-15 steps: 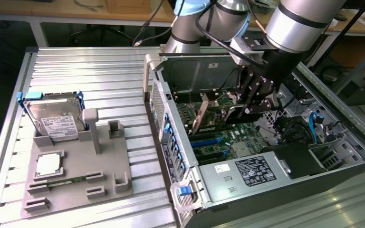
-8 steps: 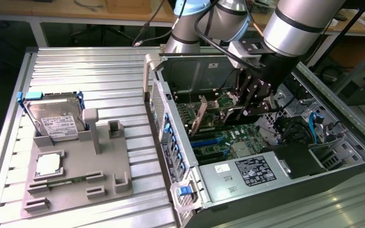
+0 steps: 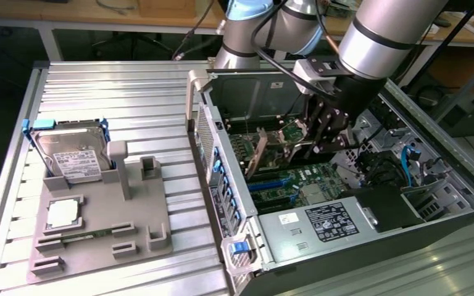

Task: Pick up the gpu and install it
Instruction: 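Insert the gpu into the slot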

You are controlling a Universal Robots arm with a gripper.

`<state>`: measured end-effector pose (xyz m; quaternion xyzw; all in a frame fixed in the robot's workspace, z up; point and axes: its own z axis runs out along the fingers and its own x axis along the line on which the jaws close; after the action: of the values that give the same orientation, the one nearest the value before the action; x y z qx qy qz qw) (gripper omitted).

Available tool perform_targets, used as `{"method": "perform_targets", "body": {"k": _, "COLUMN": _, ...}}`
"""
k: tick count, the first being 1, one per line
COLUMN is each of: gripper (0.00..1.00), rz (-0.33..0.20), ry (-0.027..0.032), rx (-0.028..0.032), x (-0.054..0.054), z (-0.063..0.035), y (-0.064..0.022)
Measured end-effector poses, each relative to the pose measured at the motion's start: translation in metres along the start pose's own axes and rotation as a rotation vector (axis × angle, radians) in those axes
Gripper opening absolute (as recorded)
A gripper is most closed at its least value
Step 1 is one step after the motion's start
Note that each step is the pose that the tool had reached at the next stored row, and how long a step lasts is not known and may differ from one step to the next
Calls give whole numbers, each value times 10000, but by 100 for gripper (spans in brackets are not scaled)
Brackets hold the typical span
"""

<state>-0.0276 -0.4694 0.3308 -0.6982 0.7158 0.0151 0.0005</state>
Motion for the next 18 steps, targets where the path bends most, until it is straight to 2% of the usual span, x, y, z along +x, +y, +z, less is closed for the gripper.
{"method": "perform_targets", "body": {"k": 18, "gripper": 27, "rz": -1, "ry": -1, "rx": 0, "x": 3, "z": 161, "y": -4}}
